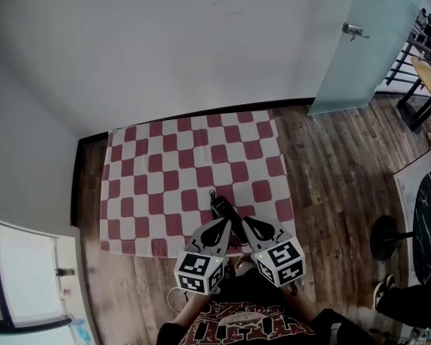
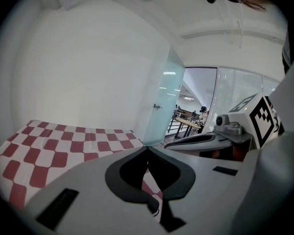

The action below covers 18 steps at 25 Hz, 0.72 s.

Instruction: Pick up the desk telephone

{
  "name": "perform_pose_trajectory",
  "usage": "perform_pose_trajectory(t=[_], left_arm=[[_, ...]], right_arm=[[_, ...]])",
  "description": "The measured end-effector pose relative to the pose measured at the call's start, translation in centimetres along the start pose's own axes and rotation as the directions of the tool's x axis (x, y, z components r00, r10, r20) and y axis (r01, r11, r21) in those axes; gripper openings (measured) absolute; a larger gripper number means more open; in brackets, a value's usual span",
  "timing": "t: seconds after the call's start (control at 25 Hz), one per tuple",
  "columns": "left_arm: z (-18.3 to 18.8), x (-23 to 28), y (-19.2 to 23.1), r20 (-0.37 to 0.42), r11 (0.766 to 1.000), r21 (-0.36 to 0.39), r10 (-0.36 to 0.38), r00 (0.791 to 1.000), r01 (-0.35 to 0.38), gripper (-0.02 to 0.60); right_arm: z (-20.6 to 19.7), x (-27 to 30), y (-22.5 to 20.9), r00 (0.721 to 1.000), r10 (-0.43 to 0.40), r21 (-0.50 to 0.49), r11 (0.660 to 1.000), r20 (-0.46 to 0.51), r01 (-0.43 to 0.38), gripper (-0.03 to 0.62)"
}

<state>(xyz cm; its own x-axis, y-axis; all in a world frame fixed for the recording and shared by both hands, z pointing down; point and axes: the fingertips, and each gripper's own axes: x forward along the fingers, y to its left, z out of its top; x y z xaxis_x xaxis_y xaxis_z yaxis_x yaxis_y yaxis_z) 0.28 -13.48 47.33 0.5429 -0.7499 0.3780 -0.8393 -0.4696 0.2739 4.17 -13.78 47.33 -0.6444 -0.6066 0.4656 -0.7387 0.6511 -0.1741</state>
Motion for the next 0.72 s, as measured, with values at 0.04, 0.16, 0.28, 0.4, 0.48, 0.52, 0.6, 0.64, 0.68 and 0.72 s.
perform_pose_trajectory(t=[0.04,0.16,0.28,0.4,0.48,0.52,0.6,0.64,0.68,0.72], left_arm=[[0.1,0.3,0.1,-0.006,1.0,-0.002,0.002,1.0,-0.002,0.006],[0.0,1.2,0.5,-0.025,1.0,-0.014,0.011,1.0,-0.011,0.006],[0.0,1.7,1.2,-0.033,0.999,-0.018,0.045,0.998,-0.046,0.006],[0.1,2.0,2.2,-0.032,0.996,-0.02,0.089,0.996,-0.09,0.006],[0.1,2.2,2.7,-0.03,0.993,-0.025,0.112,0.993,-0.113,0.006],[0.1,2.3,3.0,-0.028,0.992,-0.029,0.122,0.992,-0.123,0.006],[0.1,2.4,3.4,-0.025,0.99,-0.037,0.137,0.99,-0.138,0.006],[0.1,2.4,3.6,-0.025,0.989,-0.039,0.14,0.99,-0.141,0.006],[0.1,2.5,3.7,-0.026,0.989,-0.04,0.14,0.99,-0.141,0.006],[0.1,2.6,3.8,-0.031,0.99,-0.04,0.136,0.99,-0.137,0.006]], right_arm=[[0.1,0.3,-0.3,1.0,0.01,-0.004,1.0,-0.004,-0.01,0.02],[0.3,1.0,-0.9,0.999,0.037,-0.003,0.999,-0.018,-0.037,0.02],[0.3,1.7,-1.3,0.997,0.068,-0.014,0.998,-0.034,-0.068,0.02],[0.3,2.4,-1.5,0.994,0.102,-0.032,0.994,-0.042,-0.104,0.02],[0.1,3.0,-1.7,0.991,0.122,-0.038,0.992,-0.05,-0.124,0.02],[0.0,3.3,-1.8,0.99,0.131,-0.039,0.99,-0.055,-0.133,0.02],[-0.2,3.8,-2.0,0.987,0.144,-0.041,0.988,-0.064,-0.147,0.02],[-0.3,4.0,-2.1,0.987,0.148,-0.04,0.988,-0.07,-0.151,0.019],[-0.4,4.2,-2.1,0.986,0.15,-0.039,0.988,-0.075,-0.153,0.02],[-0.5,4.3,-2.2,0.986,0.149,-0.037,0.988,-0.081,-0.152,0.02]])
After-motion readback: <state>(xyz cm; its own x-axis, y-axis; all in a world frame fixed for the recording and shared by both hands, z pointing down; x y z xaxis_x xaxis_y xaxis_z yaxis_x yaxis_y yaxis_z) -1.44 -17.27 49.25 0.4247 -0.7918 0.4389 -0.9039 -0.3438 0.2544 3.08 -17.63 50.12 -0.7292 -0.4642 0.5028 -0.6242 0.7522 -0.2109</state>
